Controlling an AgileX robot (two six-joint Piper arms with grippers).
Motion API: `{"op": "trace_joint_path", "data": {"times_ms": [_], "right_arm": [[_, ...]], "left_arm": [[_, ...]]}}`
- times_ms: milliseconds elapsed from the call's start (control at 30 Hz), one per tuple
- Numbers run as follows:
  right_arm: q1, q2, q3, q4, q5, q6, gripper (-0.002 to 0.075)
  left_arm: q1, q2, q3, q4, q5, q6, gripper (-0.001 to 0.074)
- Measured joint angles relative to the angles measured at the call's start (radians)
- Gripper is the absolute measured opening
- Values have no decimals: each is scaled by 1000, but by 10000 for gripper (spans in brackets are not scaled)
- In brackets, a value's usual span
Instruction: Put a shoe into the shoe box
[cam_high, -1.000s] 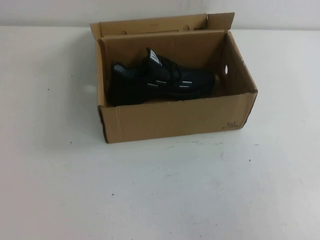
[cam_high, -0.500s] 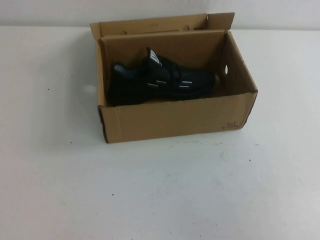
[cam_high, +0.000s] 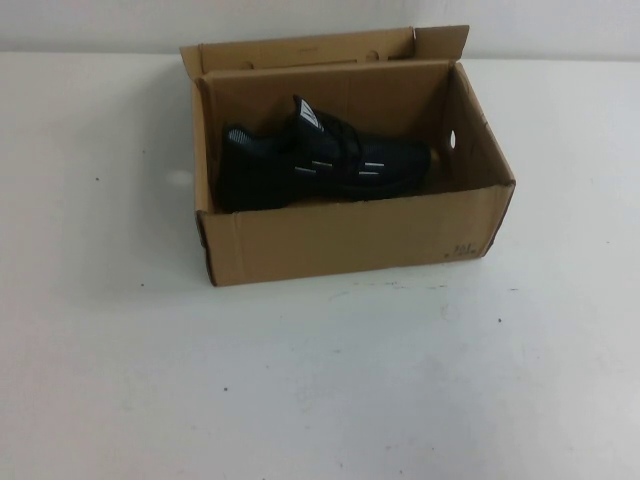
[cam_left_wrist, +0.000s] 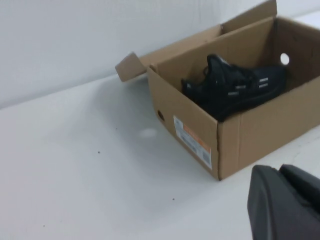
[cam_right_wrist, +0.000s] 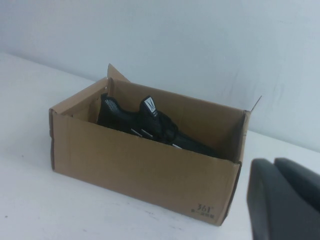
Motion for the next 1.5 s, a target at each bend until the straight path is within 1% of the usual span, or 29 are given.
{"op": "trace_joint_path", "data": {"times_ms": [67,167,267,400,567,767,900,1500], "right_arm": [[0,0,0,0,0,0,-17],[0,0,0,0,0,0,-17],[0,0,0,2,0,0,-17],[0,0,0,2,0,0,-17],[0,0,0,2,0,0,-17],[0,0,0,2,2,0,-18],[0,0,0,2,2,0,-17],[0,0,0,2,4,0,-17]], "left_arm": [[20,-53,83,4,-70,0,-4],[81,-142,219,10,-223,-5,-4],[146,-205,363,12,-356,-71,-4],[197,-267,504,14,-417,-186,-4],[199,-329,640,6,-405,-275,-4],[199,-332,659,-5,-351,-288,-4],[199,-333,659,-5,-280,-288,-4],[199,-333,659,2,-276,-288,-4]]}}
